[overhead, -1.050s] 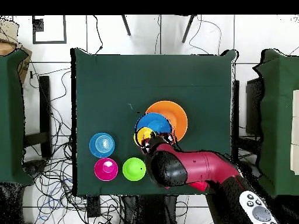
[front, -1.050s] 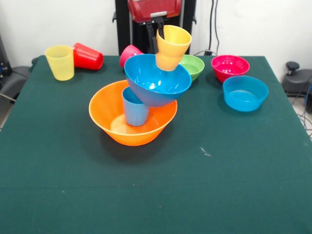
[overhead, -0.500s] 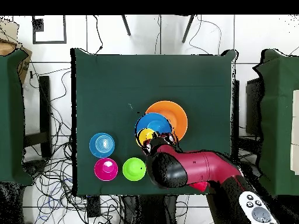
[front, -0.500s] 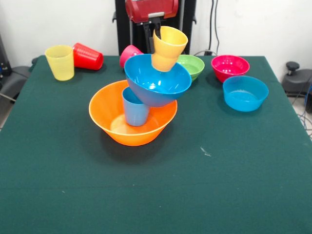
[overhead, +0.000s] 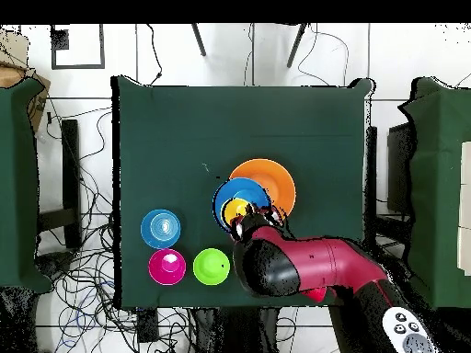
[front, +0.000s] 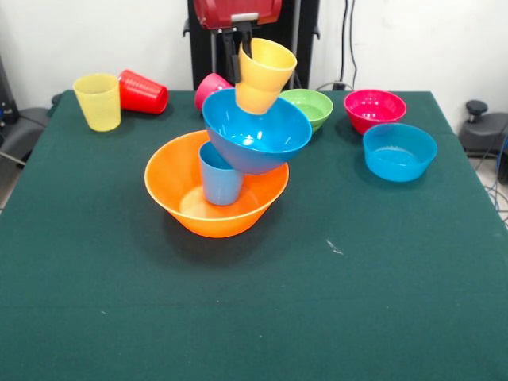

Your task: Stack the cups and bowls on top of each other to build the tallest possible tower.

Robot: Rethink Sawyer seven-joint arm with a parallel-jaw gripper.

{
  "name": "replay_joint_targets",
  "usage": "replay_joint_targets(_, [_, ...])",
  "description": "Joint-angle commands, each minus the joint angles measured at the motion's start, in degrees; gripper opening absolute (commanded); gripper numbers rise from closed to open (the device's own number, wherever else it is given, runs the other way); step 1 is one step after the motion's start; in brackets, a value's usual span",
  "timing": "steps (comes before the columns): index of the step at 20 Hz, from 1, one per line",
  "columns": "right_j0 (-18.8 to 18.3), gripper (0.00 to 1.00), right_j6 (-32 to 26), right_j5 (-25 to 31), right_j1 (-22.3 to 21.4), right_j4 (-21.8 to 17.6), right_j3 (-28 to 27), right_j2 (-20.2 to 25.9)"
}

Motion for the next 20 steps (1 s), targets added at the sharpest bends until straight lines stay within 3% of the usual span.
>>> replay_joint_targets(1, [0.36,0.00,-0.27,3.53,1.15,-4.78,-3.15,-0.38])
replay_joint_targets(8, [0.62,0.00,0.43,1.27,2.70,-7.67,-4.51,-2.24])
replay_joint_targets(20, [2.11,0.00,2.03,2.46,3.77,-9.50,-6.37,-3.65])
